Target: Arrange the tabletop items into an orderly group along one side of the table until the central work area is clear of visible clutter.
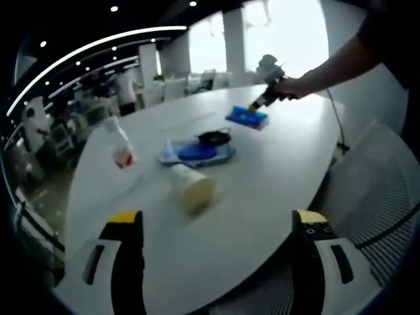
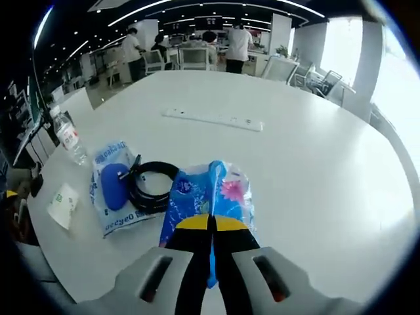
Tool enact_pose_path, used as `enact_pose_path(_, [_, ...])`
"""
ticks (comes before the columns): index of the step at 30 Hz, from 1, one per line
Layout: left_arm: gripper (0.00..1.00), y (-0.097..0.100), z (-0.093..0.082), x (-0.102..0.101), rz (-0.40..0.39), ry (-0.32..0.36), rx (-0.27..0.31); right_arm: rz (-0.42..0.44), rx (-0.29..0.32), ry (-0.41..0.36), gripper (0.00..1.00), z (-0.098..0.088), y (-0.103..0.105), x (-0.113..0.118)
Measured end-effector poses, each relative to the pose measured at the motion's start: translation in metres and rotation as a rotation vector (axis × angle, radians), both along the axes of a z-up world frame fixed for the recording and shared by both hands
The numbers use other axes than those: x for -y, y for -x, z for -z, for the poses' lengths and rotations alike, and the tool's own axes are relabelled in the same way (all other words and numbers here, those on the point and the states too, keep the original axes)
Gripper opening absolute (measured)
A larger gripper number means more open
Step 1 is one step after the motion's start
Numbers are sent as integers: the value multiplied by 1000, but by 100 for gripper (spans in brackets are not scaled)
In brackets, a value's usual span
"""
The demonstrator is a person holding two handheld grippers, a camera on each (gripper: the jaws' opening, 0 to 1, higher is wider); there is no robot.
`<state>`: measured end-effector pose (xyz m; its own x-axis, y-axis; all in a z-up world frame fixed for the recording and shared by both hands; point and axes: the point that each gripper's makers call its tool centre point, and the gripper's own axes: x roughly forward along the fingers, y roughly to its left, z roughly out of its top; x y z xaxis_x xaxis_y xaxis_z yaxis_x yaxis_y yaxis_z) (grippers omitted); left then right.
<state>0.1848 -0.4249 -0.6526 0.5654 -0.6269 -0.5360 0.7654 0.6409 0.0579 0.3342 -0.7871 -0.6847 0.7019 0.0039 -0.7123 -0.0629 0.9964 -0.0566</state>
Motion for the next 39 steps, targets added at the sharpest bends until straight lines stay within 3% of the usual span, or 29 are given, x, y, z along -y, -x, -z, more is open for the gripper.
enact_pose_path(17, [90,-2,2,-3,-11,-6,-8,45,-64,41,0,29,-14,15])
enact_pose_path(30, [89,-1,4,-4,-7,-10,-22,66,-72,27,0,37,-16,16])
enact_pose_path(33, [88,-1,4,-4,-4,-11,-22,78,-79,-33,8,37,-16,11])
enact_pose_path(39, [88,0,4,-3,1,-10,-18,64,-22,-50,17,26,-20,3])
